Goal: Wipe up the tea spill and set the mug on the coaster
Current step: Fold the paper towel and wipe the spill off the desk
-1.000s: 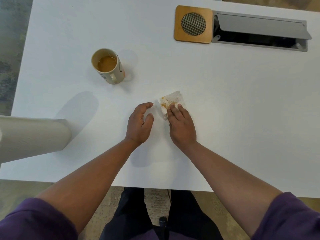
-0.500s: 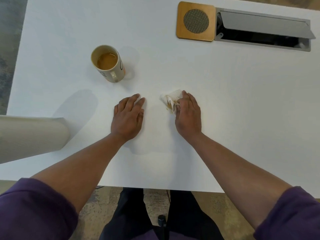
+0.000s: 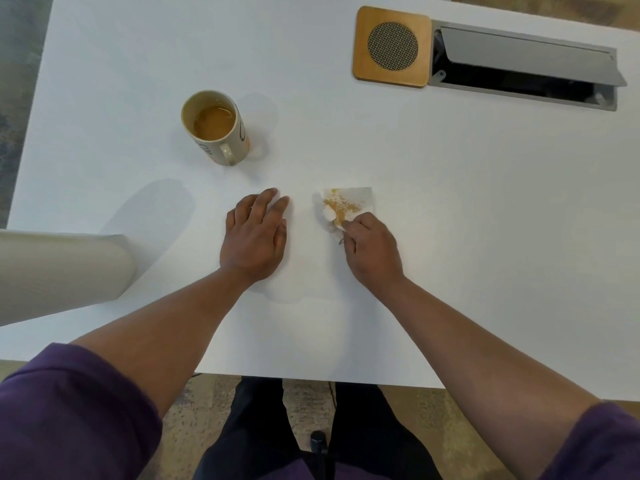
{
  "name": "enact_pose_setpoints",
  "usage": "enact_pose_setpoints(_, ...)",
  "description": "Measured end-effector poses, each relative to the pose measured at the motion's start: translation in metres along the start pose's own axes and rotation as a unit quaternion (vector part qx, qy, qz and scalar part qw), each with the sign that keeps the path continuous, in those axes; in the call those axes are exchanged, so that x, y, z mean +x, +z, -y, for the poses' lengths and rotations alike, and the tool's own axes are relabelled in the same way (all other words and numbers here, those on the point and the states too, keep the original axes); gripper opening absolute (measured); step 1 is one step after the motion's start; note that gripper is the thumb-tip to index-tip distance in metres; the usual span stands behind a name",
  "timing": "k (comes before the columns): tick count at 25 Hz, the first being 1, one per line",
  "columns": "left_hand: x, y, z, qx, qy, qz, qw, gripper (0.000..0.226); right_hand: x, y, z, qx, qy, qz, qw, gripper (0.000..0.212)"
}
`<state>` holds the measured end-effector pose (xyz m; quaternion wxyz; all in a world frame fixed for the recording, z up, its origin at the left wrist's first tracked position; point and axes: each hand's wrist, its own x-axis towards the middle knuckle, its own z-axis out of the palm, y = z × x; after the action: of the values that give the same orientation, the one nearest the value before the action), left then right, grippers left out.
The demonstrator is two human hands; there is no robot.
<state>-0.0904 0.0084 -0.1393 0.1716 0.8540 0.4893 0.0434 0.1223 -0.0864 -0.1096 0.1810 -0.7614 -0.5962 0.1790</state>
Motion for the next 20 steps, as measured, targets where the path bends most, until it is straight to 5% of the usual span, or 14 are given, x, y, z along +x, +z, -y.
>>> enact_pose_setpoints(5,0.001,0.002,0.003,0.009,-0.002,0.005,1.0,0.047,0.021,0.009,0.029,0.013,-0.002,0.016,1.0,0.02)
enact_pose_setpoints(12,0.001,0.004,0.004,0.001,-0.003,-0.004,1.0,0.046,0.085,-0.027,-0.033,-0.061,0.061,-0.039,0.996,0.024)
enact_pose_setpoints(20,0.001,0.005,0.003,0.001,-0.005,-0.007,1.0,0.046,0.071,-0.008,-0.027,0.006,0.104,-0.05,0.993,0.042)
